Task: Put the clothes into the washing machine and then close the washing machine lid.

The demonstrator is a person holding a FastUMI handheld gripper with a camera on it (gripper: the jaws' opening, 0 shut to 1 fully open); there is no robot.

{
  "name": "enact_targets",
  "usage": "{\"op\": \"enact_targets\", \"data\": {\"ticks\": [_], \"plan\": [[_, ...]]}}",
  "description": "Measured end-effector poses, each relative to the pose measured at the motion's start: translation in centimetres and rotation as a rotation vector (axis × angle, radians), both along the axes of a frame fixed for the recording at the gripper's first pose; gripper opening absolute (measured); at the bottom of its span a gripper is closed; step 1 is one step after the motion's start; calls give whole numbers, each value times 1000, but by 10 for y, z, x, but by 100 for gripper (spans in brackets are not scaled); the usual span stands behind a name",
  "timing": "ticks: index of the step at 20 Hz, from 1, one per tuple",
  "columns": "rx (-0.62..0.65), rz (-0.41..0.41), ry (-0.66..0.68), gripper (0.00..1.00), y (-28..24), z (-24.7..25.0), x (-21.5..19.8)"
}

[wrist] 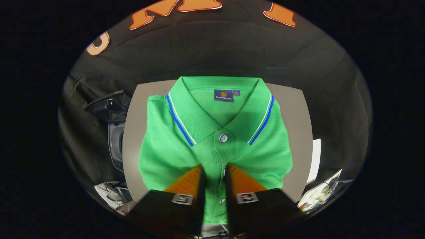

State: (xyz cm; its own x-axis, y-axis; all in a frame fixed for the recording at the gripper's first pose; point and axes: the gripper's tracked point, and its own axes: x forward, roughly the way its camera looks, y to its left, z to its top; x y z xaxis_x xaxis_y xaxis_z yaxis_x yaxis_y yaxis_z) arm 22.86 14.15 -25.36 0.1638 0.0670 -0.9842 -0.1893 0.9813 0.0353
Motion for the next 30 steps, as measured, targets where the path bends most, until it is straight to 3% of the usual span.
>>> {"op": "enact_targets", "data": {"ticks": [3, 9, 11, 14, 18, 25, 30], "plan": [[5, 6, -20, 8, 1, -3, 0], [68, 17, -165, 8, 0, 3, -1], [111, 9, -317, 8, 0, 3, 1], [174, -93, -622, 8, 3, 0, 14], [95, -138, -980, 8, -8, 17, 29], [147, -217, -1295, 8, 7, 87, 11], [182, -176, -1393, 8, 25, 141, -15]]}}
